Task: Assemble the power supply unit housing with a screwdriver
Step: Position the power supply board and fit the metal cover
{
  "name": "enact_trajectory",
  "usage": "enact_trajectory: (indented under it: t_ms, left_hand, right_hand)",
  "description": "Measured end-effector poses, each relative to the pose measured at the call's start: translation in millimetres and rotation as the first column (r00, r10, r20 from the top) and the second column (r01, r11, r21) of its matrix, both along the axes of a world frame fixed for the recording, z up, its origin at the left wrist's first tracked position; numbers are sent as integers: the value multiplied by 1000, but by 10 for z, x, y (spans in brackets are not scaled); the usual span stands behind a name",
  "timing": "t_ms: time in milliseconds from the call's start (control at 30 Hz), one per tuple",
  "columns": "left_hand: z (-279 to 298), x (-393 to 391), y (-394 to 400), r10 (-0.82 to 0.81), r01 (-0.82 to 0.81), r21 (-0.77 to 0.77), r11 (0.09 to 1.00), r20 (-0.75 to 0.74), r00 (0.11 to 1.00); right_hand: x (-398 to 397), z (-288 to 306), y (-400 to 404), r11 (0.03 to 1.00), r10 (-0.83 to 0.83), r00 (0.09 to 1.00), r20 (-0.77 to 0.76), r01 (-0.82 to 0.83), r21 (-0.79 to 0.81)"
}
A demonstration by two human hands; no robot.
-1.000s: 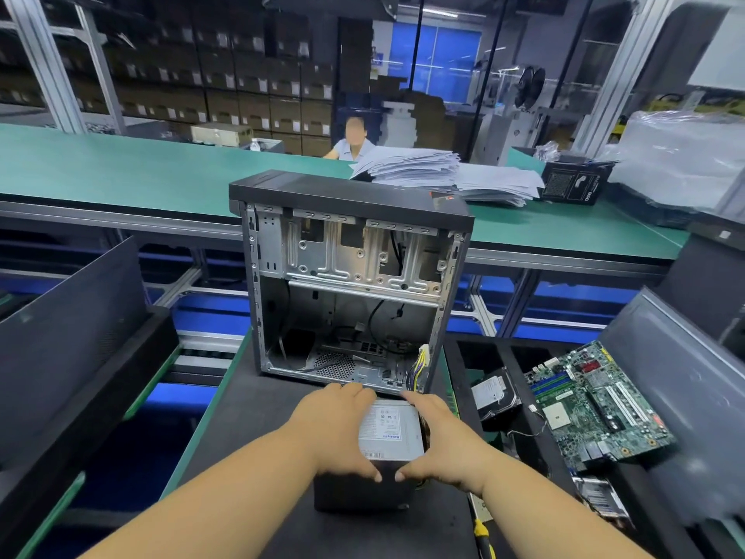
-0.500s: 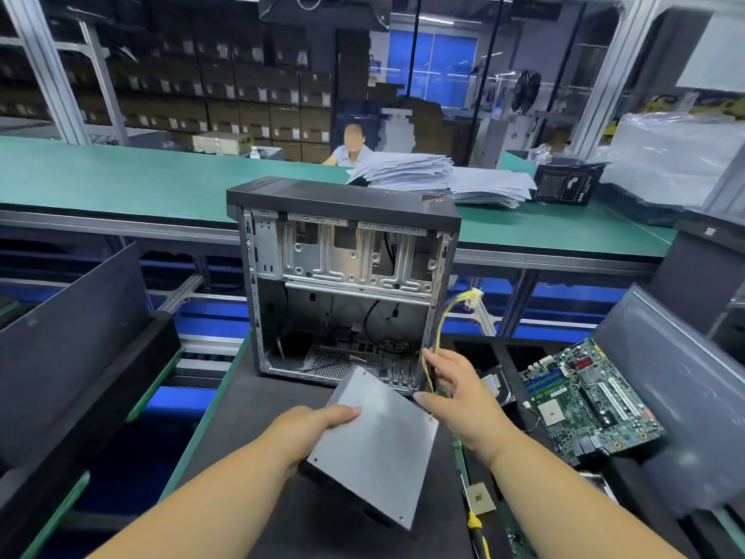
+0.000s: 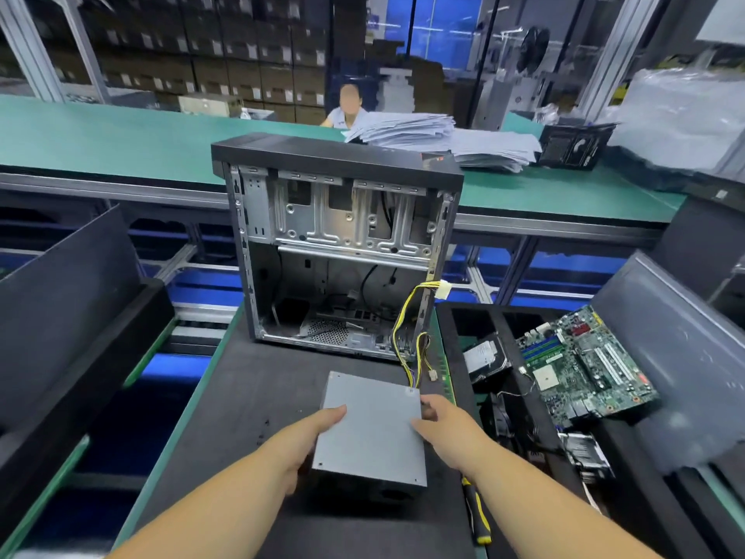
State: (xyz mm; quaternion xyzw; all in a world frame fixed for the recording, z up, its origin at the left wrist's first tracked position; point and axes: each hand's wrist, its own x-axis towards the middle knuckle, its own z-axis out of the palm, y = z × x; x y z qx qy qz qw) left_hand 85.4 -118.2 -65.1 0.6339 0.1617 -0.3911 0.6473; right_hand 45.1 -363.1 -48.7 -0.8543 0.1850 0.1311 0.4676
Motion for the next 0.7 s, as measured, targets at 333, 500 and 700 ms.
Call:
enact_trajectory:
  t_ms: [333, 500, 700]
  left_hand:
    - [88, 64, 62, -186, 111, 339, 934, 195, 963]
    - [101, 14, 68, -180, 107, 337, 936, 193, 965]
    - [45, -2, 72, -255, 179, 393, 902, 150, 955]
  right_hand:
    - [-3, -36, 47, 999, 12, 1000, -8, -12, -47]
    - [-65, -47, 58, 999, 1, 999, -50, -3, -39]
    - [-51, -56, 112, 1000, -9, 999, -52, 9, 6]
